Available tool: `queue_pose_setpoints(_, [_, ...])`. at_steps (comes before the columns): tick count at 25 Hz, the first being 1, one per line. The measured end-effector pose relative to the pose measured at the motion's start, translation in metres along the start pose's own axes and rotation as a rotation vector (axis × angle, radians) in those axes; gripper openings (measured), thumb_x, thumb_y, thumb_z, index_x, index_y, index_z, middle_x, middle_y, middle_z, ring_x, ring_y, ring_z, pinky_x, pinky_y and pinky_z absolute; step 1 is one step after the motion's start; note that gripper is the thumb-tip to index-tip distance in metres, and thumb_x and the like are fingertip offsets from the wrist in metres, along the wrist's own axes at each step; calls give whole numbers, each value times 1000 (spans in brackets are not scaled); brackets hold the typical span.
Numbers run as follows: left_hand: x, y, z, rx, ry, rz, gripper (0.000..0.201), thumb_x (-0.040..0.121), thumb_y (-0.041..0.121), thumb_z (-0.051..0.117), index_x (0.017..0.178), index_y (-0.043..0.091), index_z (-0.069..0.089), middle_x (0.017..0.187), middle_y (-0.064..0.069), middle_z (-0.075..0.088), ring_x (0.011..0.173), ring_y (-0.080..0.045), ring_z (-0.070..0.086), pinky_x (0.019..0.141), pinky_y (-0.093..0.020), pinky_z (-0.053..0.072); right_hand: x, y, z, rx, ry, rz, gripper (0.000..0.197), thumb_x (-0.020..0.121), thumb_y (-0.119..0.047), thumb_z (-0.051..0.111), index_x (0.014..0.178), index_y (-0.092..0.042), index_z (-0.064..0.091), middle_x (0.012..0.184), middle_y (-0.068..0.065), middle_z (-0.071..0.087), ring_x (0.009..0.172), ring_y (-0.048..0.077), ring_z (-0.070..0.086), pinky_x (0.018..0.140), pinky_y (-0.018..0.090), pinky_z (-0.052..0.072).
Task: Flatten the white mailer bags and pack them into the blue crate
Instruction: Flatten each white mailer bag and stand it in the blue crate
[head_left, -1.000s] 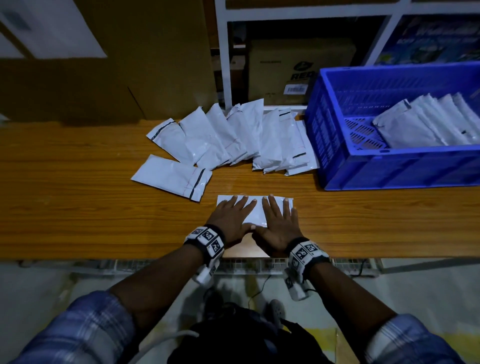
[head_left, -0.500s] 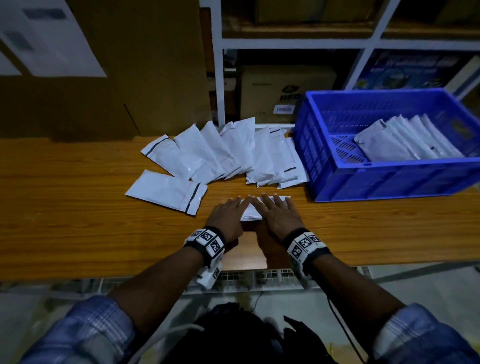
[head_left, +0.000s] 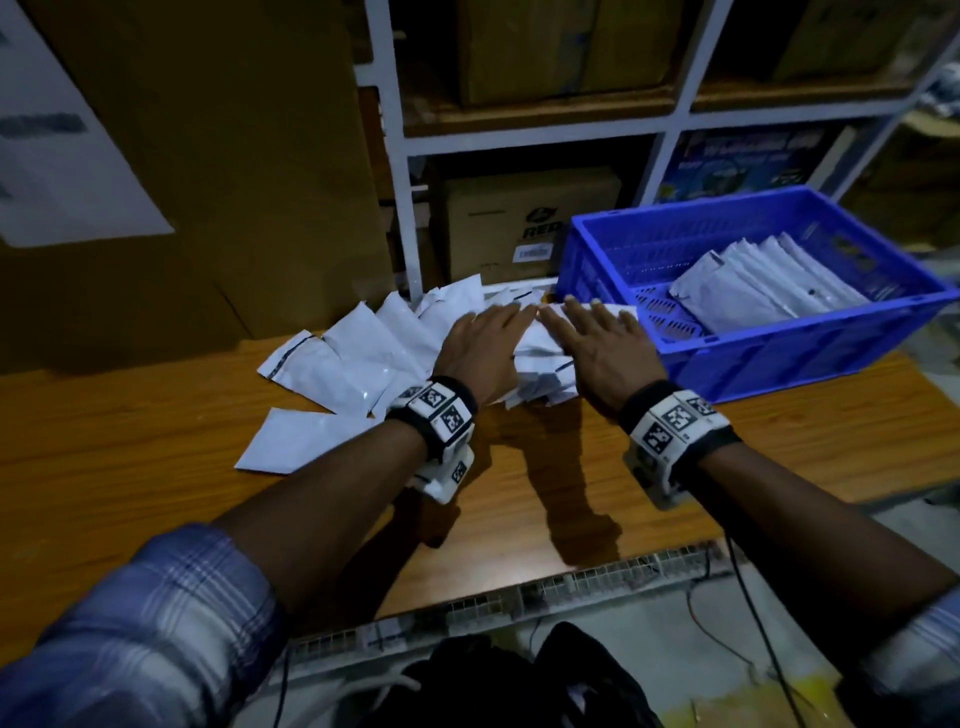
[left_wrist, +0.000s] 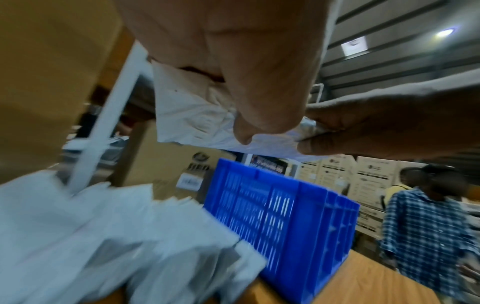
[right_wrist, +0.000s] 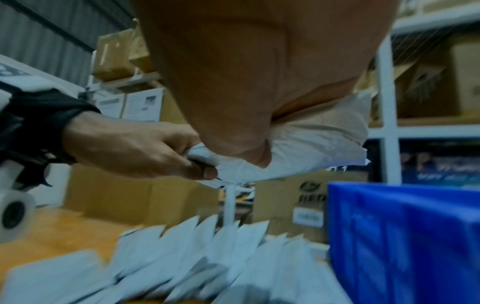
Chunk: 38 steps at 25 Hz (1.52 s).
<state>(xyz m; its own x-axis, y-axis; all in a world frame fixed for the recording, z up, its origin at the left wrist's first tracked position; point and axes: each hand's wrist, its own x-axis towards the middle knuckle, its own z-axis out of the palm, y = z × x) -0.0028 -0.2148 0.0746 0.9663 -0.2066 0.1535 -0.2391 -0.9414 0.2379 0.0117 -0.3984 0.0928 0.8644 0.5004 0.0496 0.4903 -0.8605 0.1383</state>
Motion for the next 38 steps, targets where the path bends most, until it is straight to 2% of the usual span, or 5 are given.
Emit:
queue_pose_setpoints(9, [183, 83, -19, 188, 93, 251, 62, 80, 19, 65, 139, 29, 51, 137, -1, 52, 125, -25, 50, 105, -39, 32, 44, 163, -33, 107, -55, 165, 80, 90, -10, 49, 157, -23, 8, 159, 13, 25, 138, 35, 38, 104, 43, 40])
queue_pose_setpoints(17, [343, 186, 30, 355, -169, 376, 29, 89, 16, 58, 114, 26, 68, 118, 1, 70, 118, -25, 60, 111, -41, 26, 94, 311, 6, 481, -342, 267, 54, 92, -18, 54, 142, -4, 40, 135, 23, 54, 117, 34, 55, 87, 33, 38])
queue_pose_setpoints(21, [384, 206, 83, 402, -379, 380, 41, 91, 14, 63, 129, 29, 63, 132, 3, 63, 133, -22, 49, 120, -53, 10, 112, 343, 41, 498, -556, 238, 34, 95, -21, 53, 121, 1, 50, 118, 25, 60, 92, 21, 47, 72, 27, 32])
queue_pose_setpoints(30, [426, 209, 168, 318, -627, 255, 27, 102, 18, 45, 123, 15, 63, 129, -10, 61, 133, -23, 45, 123, -47, 3, 145, 369, 67, 523, -671, 154, 34, 100, -10, 44, 130, 2, 56, 132, 21, 57, 119, 31, 55, 83, 26, 39])
queue_pose_setpoints(38, [438, 192, 184, 123, -478, 370, 38, 80, 14, 70, 116, 25, 65, 123, 1, 58, 128, -25, 42, 117, -47, 11, 162, 370, 94, 577, -923, 50, 43, 104, -17, 43, 143, 0, 40, 140, 9, 42, 124, 24, 44, 95, 24, 29])
